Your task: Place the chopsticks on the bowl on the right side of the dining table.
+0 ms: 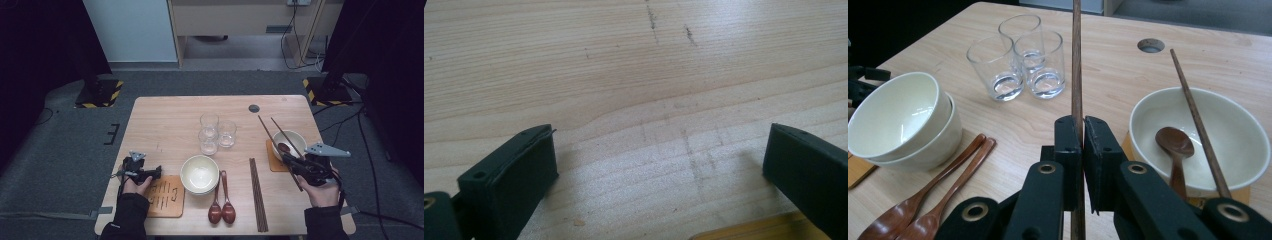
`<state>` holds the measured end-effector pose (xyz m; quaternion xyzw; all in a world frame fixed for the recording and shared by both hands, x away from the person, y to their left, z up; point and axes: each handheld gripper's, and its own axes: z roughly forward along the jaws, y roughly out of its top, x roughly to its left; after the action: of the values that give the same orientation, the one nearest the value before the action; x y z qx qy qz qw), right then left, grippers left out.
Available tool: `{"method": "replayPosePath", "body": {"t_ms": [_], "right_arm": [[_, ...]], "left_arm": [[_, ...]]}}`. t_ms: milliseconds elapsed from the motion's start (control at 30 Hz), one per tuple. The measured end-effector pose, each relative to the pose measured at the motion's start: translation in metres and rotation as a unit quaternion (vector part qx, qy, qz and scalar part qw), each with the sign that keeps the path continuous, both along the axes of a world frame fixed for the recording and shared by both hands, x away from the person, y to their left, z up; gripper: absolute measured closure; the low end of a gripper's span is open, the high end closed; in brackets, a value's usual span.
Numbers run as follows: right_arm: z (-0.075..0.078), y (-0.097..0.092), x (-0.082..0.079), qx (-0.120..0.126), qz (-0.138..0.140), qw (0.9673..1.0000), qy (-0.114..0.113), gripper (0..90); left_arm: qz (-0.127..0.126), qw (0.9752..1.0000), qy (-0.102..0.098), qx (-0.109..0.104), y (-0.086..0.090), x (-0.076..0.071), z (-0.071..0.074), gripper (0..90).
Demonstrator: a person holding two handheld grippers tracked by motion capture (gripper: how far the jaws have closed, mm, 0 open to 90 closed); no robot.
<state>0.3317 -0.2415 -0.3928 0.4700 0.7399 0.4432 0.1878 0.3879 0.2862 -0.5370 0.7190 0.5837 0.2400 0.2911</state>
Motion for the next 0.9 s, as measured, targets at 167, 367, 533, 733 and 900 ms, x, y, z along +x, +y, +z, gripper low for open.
{"method": "replayPosePath", "body": {"t_ms": [167, 367, 533, 733, 900], "right_arm": [[0.005, -0.004, 0.005, 0.003, -0.006, 1.0, -0.006, 85.3], [0.008, -0.013, 0.014, 0.001, -0.016, 0.9998, -0.01, 85.3], [0.007, -0.022, 0.022, 0.001, -0.025, 0.9996, -0.009, 85.3], [0.004, -0.033, 0.029, 0.001, -0.035, 0.9994, -0.003, 85.3], [0.003, -0.04, 0.035, 0.0, -0.046, 0.999, -0.003, 85.3]], "left_arm": [[0.0, 1.0, 0.0, 0.0, 0.0, 0.0, 0.0, 0.0], [0.0, 1.0, 0.0, 0.0, 0.0, 0.0, 0.0, 0.0], [0.0, 1.0, 0.0, 0.0, 0.0, 0.0, 0.0, 0.0], [0.0, 1.0, 0.0, 0.0, 0.0, 0.0, 0.0, 0.0], [0.0, 1.0, 0.0, 0.0, 0.0, 0.0, 0.0, 0.0]]}}
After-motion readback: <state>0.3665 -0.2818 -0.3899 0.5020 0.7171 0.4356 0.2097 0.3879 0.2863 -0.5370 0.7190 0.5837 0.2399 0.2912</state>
